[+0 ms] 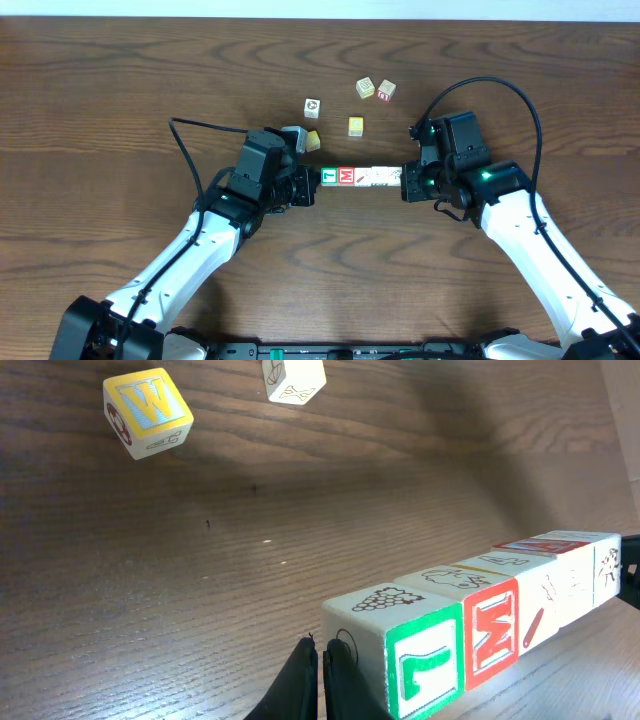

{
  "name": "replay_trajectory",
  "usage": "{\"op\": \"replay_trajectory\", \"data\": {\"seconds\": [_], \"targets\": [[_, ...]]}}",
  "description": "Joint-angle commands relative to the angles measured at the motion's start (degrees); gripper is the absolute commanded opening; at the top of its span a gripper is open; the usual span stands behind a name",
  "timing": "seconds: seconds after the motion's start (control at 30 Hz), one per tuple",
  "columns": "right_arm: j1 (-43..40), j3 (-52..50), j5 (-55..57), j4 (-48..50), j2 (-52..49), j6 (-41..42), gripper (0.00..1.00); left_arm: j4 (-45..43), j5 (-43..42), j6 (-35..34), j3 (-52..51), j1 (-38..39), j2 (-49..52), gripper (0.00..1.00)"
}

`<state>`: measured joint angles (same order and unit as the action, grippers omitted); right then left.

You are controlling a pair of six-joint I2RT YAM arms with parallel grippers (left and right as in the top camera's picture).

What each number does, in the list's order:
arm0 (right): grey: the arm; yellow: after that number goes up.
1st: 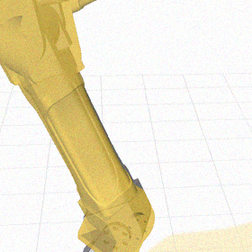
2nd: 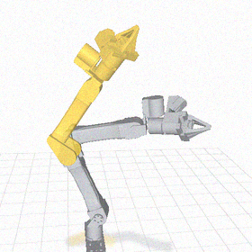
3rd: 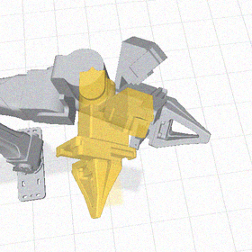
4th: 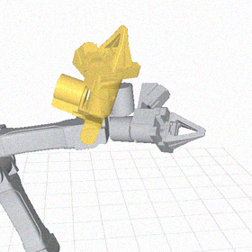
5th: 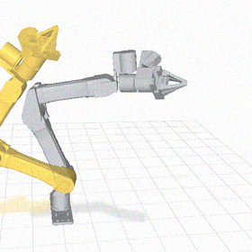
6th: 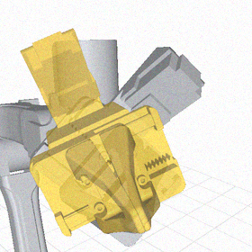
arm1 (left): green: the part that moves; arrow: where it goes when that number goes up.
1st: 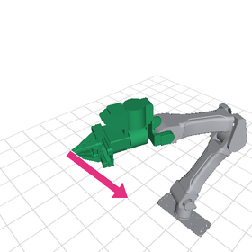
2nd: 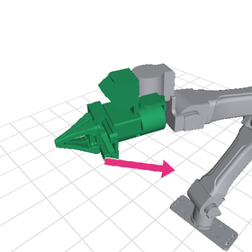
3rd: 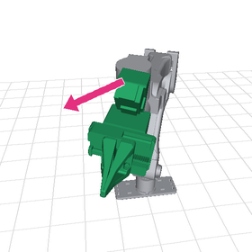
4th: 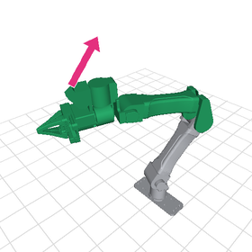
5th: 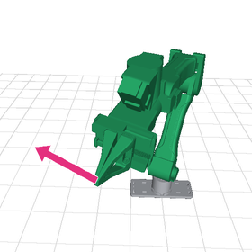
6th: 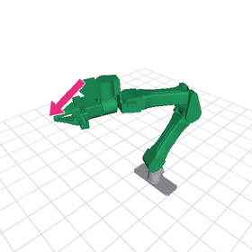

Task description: Lift 5 blocks

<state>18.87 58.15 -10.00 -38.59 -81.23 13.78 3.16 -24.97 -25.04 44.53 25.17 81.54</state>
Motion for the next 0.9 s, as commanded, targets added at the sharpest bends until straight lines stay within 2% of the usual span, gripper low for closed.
{"op": "replay_trajectory", "data": {"seconds": [0.0,0.87], "targets": [[2.9,1.9,-16.8,1.0,0.9,-0.6,0.01,-1.9,-11.6,0.8,3.8,2.8,-1.2,0.07],[2.9,1.8,-12.5,-0.7,0.9,-0.8,0.01,0.6,-11.4,1.0,3.7,2.8,-1.2,0.07]]}}
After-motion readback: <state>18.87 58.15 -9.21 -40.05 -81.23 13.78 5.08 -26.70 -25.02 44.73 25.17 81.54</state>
